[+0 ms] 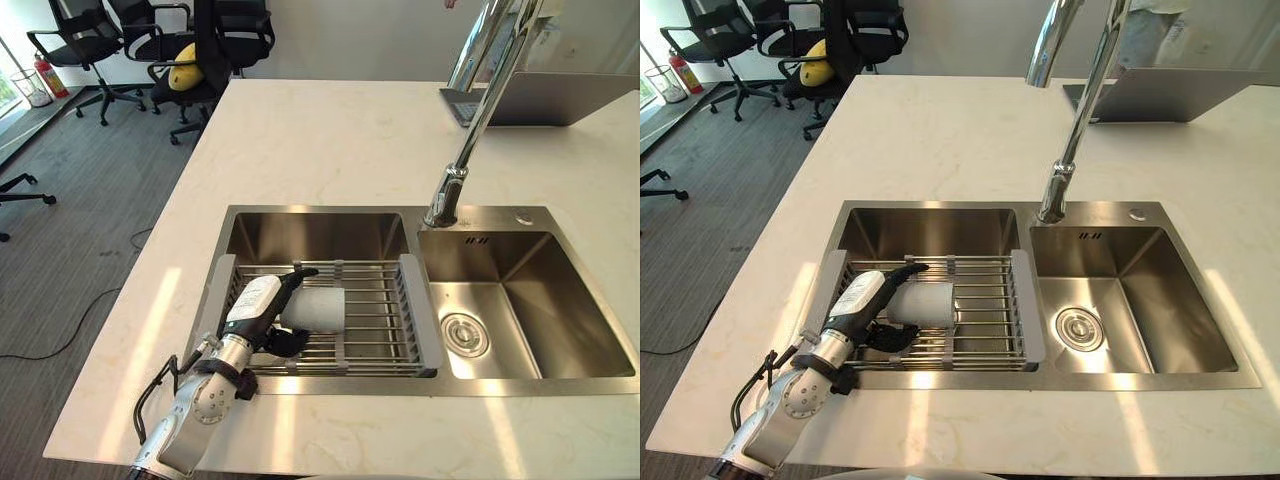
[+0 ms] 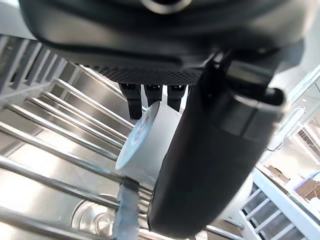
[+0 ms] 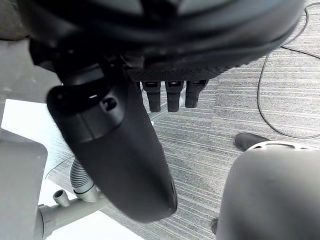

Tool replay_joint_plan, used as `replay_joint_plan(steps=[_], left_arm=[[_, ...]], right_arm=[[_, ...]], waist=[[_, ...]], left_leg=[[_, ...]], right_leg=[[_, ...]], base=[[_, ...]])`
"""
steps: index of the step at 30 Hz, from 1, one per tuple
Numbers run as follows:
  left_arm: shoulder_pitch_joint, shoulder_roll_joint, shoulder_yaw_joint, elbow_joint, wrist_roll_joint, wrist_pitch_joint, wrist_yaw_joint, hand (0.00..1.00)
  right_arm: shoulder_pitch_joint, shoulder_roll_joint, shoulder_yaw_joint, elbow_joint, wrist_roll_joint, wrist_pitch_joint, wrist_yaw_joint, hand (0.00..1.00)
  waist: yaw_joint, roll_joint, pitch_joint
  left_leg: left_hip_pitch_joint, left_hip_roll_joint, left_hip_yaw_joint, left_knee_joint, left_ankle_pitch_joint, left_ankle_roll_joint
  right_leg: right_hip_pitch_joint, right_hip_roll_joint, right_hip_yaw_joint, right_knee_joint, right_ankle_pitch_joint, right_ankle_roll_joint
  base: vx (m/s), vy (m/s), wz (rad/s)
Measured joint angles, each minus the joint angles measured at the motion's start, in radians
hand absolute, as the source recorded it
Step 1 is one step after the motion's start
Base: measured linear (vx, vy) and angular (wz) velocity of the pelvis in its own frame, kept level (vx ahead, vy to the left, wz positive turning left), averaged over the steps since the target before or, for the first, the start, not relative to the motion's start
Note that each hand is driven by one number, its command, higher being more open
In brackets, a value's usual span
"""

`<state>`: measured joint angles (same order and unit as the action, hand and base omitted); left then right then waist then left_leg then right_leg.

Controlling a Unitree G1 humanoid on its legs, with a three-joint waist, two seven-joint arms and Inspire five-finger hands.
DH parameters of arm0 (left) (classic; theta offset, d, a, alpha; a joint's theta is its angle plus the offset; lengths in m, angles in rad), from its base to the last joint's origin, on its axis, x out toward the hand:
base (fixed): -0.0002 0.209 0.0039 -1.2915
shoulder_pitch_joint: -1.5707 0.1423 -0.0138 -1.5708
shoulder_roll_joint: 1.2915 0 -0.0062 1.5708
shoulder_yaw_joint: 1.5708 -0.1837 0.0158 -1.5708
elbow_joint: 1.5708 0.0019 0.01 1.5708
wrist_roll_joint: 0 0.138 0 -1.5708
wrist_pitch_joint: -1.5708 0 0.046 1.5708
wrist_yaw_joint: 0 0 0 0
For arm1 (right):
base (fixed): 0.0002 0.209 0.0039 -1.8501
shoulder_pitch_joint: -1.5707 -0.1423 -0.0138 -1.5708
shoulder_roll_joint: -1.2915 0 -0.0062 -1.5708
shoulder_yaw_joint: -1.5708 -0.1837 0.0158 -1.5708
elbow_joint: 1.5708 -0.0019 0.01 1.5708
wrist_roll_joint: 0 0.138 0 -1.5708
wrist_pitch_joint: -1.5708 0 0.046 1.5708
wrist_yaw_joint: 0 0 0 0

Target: Walk over to the sink, pick up the cup, carry it to the dishwasher, place the cup inside the dishwasher, then close the dishwasher door

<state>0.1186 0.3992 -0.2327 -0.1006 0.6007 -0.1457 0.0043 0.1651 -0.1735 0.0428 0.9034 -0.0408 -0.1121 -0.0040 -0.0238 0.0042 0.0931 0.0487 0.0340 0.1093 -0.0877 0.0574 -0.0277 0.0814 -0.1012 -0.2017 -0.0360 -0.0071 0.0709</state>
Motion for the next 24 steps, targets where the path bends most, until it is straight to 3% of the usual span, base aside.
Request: replay_joint_plan(steps=[15,24], left_arm=[[-0.024,-0.066,0.039,0.041,-0.062,0.010,0.019,0.30],[0.022,-0.109,0.042,0.035,-0.277,0.009,0.041,0.30]], right_arm=[[-0.001,0.017,-0.040,0.000,0.007,0.015,0.001,0.90],[-0.009,0.030,-0.061,0.011,0.009,0.021,-0.004,0.90]], waist=[[-0.004,0.000,-0.001],[-0.004,-0.005,-0.003]], left_leg=[[0.000,0.003,0.013,0.000,-0.006,-0.003],[0.000,0.003,0.013,0.000,-0.007,-0.004]], right_leg=[[0.001,0.004,0.011,-0.018,0.008,-0.001],[0.002,0.005,0.011,-0.019,0.008,-0.001]], base=[[-0.01,-0.003,-0.02],[0.00,0.000,0.00]])
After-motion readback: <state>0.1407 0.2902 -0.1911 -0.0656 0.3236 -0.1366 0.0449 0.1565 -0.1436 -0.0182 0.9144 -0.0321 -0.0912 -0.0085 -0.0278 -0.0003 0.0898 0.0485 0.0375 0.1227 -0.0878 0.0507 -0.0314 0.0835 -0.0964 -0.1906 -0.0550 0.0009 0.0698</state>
